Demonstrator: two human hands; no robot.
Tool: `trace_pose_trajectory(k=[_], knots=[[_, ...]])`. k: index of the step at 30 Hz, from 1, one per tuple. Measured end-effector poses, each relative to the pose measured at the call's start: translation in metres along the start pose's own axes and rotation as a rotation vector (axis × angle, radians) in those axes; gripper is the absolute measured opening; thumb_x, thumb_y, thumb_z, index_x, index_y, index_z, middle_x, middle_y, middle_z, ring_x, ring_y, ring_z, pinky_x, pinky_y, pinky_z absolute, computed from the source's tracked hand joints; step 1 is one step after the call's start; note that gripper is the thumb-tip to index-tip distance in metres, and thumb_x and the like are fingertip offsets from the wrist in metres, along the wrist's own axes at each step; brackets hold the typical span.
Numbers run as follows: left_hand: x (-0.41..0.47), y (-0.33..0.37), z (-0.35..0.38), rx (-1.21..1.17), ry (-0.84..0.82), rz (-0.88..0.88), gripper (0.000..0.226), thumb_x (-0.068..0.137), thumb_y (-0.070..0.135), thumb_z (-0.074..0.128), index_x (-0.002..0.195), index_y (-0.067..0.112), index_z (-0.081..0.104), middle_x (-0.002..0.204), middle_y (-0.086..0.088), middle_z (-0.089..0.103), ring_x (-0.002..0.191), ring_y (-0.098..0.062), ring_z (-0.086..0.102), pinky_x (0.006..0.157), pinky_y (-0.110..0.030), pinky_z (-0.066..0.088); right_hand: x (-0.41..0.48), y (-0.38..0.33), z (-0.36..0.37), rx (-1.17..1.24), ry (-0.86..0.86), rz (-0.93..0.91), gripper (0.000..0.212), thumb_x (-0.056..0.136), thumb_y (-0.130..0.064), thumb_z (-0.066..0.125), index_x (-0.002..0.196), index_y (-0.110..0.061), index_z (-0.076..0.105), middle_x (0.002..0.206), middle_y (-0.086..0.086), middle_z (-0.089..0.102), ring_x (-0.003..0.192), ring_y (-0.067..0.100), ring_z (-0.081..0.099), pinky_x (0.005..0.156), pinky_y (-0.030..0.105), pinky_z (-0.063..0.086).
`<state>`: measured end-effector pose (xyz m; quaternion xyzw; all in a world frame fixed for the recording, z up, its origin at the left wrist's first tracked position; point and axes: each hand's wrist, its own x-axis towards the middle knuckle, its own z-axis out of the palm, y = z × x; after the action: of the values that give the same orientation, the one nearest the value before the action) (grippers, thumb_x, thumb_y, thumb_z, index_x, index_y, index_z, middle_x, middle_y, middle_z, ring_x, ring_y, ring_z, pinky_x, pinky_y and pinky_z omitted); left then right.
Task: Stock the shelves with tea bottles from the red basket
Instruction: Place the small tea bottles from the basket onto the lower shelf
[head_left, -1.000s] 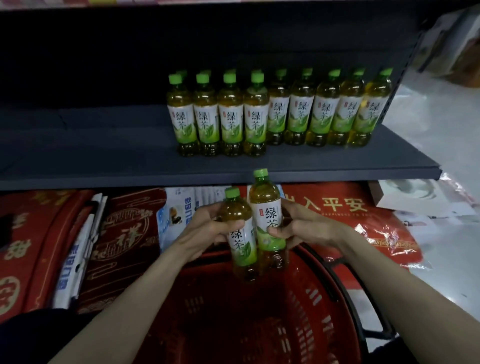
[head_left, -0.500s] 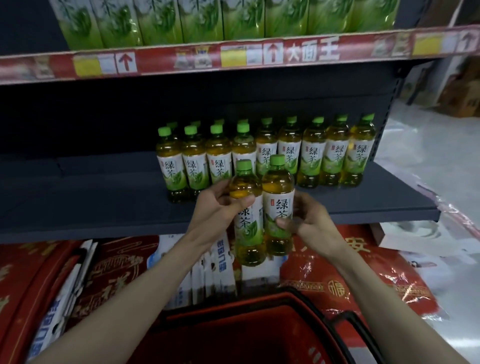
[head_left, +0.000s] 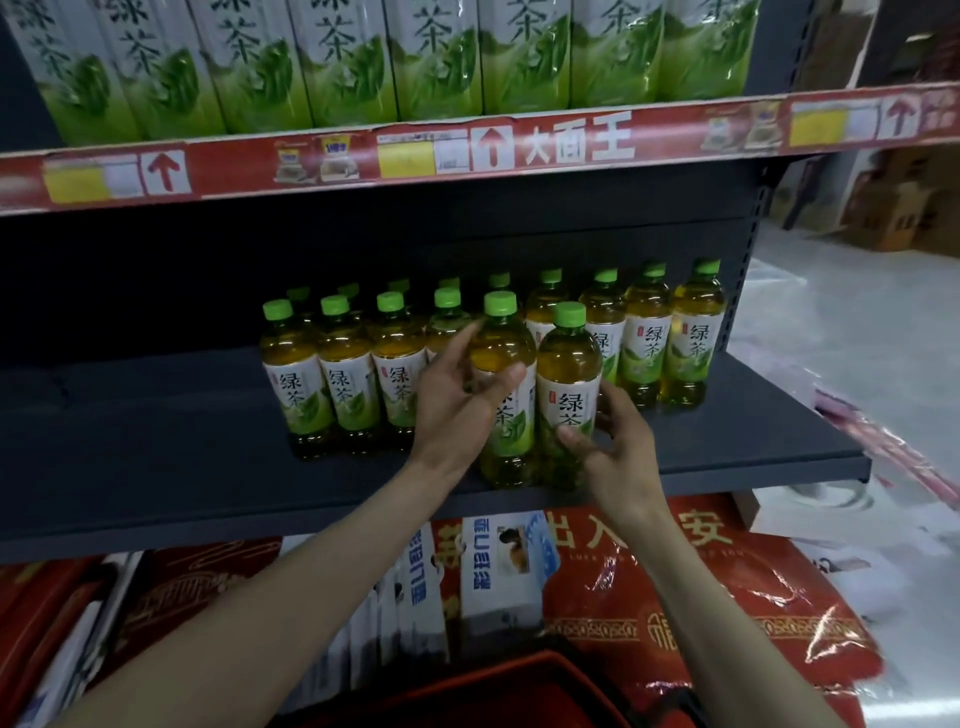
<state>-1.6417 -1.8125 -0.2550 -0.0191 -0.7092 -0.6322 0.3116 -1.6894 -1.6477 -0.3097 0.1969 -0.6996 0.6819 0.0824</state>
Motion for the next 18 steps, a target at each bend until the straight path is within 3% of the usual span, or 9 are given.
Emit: trace_pose_trajectory(k=[4,7,11,13,16,18], knots=[[0.005,-0.009,0.011,0.002,-0.013,0.015,0.054,0.094,0.002,0.073,0.141,0.023,0.058,0.104,0.02,0.078,0.11,0.0,0.071,0.094,-0.02,0.055,0.012,0.01,-0.005,-0.031,0.006,-0.006,0.057,0.095,0.001,0.069,0.146,-0.018,0.053,0.128,-0.009,0.067,0.119,-0.003,0.06,0.087,0.006,0.051],[0.009,-0.017,0.017,0.009,-0.017,0.043,0.054,0.094,0.002,0.073,0.133,0.035,0.056,0.111,0.023,0.076,0.115,0.001,0.069,0.094,-0.017,0.054,0.019,0.019,-0.007,-0.029,0.012,-0.013,0.057,0.096,0.0,0.068,0.147,-0.018,0.052,0.13,-0.01,0.067,0.122,0.003,0.06,0.089,0.007,0.051],[0.014,-0.028,0.02,0.002,0.011,0.036,0.062,0.094,0.003,0.073,0.15,0.018,0.05,0.102,0.027,0.075,0.112,0.005,0.068,0.095,-0.016,0.053,0.026,0.026,-0.006,-0.025,-0.002,-0.013,0.058,0.097,-0.001,0.067,0.149,-0.018,0.05,0.134,-0.008,0.066,0.128,0.009,0.059,0.098,0.015,0.052],[0.015,-0.031,0.019,0.009,-0.01,0.039,0.064,0.095,0.006,0.073,0.153,0.015,0.048,0.112,0.023,0.075,0.118,0.001,0.067,0.101,-0.022,0.053,0.027,0.028,-0.008,-0.029,-0.022,-0.001,0.059,0.097,-0.005,0.068,0.151,-0.021,0.049,0.136,-0.009,0.065,0.129,0.007,0.058,0.103,0.023,0.053],[0.007,-0.031,0.012,0.032,-0.065,0.056,0.06,0.095,0.018,0.076,0.145,0.037,0.05,0.135,0.018,0.068,0.13,-0.001,0.06,0.109,-0.031,0.051,0.022,0.027,-0.012,-0.037,-0.048,0.05,0.066,0.094,-0.013,0.075,0.151,-0.027,0.045,0.133,-0.015,0.065,0.122,-0.005,0.059,0.102,0.025,0.054],[-0.002,-0.034,0.007,0.141,-0.052,0.028,0.062,0.089,0.029,0.083,0.137,0.049,0.049,0.133,0.023,0.065,0.124,0.005,0.061,0.101,-0.028,0.055,0.017,0.026,-0.012,-0.075,-0.059,0.1,0.074,0.088,-0.015,0.082,0.148,-0.029,0.042,0.128,-0.02,0.062,0.114,-0.008,0.06,0.096,0.02,0.052]])
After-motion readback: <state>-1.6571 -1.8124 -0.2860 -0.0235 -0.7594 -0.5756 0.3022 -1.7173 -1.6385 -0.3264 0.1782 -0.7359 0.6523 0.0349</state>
